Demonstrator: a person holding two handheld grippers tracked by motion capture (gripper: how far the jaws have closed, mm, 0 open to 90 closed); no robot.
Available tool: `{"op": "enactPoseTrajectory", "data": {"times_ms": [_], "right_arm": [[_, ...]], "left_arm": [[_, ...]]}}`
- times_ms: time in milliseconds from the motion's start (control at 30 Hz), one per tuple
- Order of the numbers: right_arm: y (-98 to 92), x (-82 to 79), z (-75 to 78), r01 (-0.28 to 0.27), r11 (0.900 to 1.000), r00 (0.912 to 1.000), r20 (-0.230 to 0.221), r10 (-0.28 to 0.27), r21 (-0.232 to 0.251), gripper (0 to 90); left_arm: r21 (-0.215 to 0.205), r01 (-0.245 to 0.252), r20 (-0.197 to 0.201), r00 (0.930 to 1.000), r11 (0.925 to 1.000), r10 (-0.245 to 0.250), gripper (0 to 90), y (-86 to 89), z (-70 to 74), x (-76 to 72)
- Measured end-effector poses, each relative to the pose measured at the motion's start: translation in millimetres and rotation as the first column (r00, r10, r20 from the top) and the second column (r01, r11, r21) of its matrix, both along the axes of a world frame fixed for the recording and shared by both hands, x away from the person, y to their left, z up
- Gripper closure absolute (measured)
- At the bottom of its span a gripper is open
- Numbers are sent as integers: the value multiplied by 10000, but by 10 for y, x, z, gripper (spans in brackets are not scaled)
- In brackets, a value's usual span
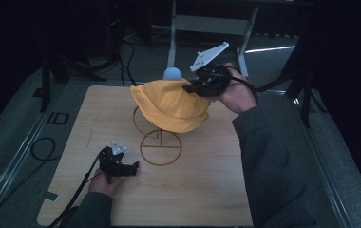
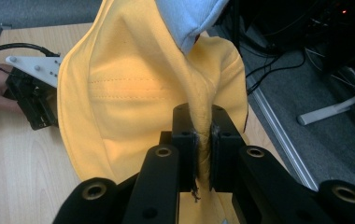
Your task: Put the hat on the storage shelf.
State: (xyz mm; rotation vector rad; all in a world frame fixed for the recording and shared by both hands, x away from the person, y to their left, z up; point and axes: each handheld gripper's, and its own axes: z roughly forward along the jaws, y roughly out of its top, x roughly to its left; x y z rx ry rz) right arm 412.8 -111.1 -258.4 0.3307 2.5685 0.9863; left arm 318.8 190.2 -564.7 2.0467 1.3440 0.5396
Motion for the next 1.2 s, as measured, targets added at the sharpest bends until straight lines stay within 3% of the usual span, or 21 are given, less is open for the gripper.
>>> {"op": "enactPoseTrajectory", "data": {"times_ms": [200,733,1200], "right_arm": [[217,4,-14,-176,9984,9998,-1,176,-544,829],[515,36,-58,-451,9941,9987,-274,426,-986,810],[921,1,-252,-1009,9832,9939,-592,929,-1518,781]], "left_arm": [[15,18,-8,10000,10000,-18,19,2,1,0],[-22,-14,21,10000,10000,14,19,-1,-2,0],[-48,-40,34,10000,10000,40,19,-3,-3,0]]}}
